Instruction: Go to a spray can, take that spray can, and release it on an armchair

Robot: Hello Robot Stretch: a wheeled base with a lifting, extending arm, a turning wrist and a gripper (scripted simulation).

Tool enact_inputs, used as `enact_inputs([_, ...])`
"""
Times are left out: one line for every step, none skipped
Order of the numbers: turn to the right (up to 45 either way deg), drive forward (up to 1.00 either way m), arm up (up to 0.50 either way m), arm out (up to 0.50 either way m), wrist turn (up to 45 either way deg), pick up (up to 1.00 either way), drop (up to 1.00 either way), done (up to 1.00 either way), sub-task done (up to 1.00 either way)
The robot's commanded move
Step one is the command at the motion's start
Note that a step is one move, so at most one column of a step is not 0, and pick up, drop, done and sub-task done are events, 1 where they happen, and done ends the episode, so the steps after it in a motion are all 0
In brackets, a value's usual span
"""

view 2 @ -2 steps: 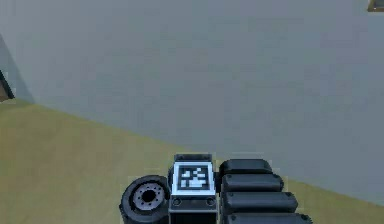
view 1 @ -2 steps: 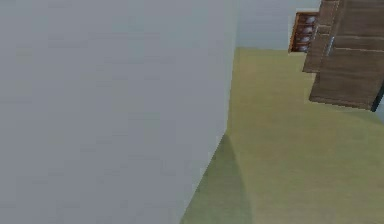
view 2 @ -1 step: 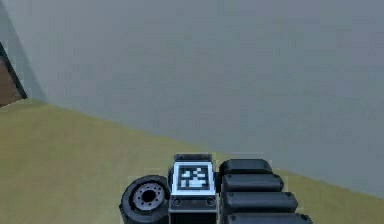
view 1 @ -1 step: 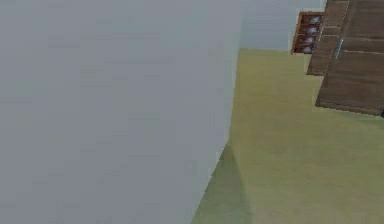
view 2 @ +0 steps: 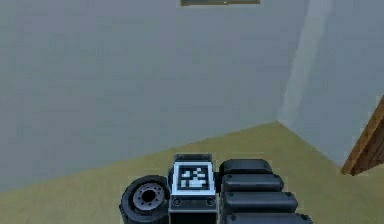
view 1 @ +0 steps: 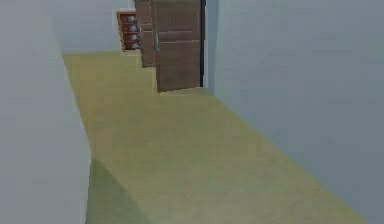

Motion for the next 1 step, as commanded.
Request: enact_inputs([45.0, 0.00, 0.00, 0.00, 0.0, 0.00, 0.00, 0.00, 0.00])
